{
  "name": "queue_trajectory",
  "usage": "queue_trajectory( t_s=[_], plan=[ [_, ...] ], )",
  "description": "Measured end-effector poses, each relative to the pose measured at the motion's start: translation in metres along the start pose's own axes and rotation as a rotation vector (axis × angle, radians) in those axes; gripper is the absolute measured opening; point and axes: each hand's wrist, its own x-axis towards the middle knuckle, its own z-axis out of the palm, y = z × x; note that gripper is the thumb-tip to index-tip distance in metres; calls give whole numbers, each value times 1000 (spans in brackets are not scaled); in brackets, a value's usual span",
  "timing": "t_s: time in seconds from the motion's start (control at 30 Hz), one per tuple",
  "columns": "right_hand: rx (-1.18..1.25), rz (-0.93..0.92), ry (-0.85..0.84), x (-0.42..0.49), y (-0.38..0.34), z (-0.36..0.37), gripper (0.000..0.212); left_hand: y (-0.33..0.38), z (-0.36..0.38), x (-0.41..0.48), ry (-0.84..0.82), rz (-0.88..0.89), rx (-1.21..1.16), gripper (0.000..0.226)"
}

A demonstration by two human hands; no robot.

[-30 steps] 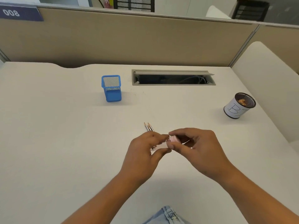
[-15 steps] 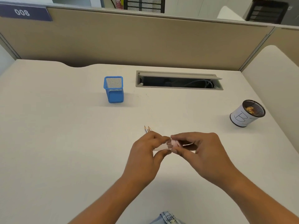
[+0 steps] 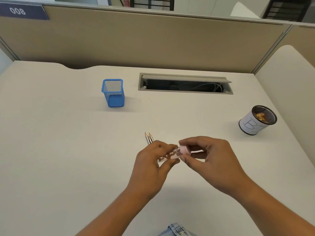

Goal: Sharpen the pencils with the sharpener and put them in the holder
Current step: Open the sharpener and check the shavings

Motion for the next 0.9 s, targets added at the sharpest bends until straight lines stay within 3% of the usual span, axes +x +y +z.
queue_trajectory(
  t_s=[0.4, 0.63, 0.77, 0.9],
  plan=[
    [86, 20, 46, -1, 17, -20, 31, 10, 20, 12, -7, 5, 17, 27],
    [420, 62, 239, 13, 38, -39, 25, 11, 36, 31, -2, -67, 14, 34],
    [728, 249, 363, 30, 84, -39, 19, 7, 48, 48, -15, -115, 48, 33],
    [644, 371, 406, 43, 145, -43, 14, 3, 65, 69, -71, -154, 71, 33]
  ],
)
